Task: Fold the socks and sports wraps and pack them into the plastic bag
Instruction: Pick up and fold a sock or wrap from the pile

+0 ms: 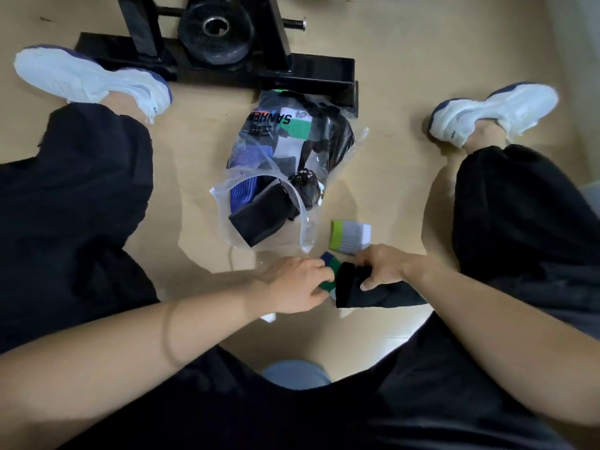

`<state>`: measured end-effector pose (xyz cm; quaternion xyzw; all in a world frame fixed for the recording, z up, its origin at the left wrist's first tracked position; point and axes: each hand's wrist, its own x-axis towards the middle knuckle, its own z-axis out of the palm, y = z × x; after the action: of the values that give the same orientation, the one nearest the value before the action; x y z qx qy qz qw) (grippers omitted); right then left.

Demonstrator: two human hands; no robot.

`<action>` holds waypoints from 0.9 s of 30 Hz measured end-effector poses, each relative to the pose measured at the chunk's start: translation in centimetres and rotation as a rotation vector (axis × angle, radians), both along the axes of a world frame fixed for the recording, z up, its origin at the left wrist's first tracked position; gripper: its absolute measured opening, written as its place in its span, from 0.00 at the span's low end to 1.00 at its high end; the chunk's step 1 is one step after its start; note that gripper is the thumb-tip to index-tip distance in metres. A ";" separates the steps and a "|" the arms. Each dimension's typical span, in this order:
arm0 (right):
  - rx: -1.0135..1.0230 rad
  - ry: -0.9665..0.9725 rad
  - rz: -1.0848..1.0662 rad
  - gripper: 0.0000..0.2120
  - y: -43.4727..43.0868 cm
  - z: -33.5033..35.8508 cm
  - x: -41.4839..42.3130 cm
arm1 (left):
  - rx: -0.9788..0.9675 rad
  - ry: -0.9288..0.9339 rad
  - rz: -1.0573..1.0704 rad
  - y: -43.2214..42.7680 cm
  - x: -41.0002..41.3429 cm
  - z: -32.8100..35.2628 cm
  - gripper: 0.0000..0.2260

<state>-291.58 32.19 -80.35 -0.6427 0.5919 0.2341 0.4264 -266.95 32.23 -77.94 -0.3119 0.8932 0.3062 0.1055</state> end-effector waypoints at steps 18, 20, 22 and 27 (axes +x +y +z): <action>-0.032 -0.491 -0.182 0.11 0.5 5.5 1.7 | 0.494 0.278 0.389 0.3 -2.0 -0.2 0.13; -0.055 -0.465 -0.202 0.12 0.7 6.1 2.6 | 0.503 0.270 0.410 0.0 -1.1 0.9 0.11; -0.060 -0.478 -0.231 0.13 0.9 6.5 3.4 | 0.471 0.289 0.406 -0.4 0.1 2.0 0.09; -0.058 -0.523 -0.212 0.10 1.4 8.7 4.2 | 0.460 0.381 0.422 -2.0 3.8 5.9 0.06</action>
<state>-287.43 33.57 -71.64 -0.6277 0.5323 -0.0025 0.5680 -263.14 30.25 -72.04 -0.3951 0.7206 0.5666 -0.0608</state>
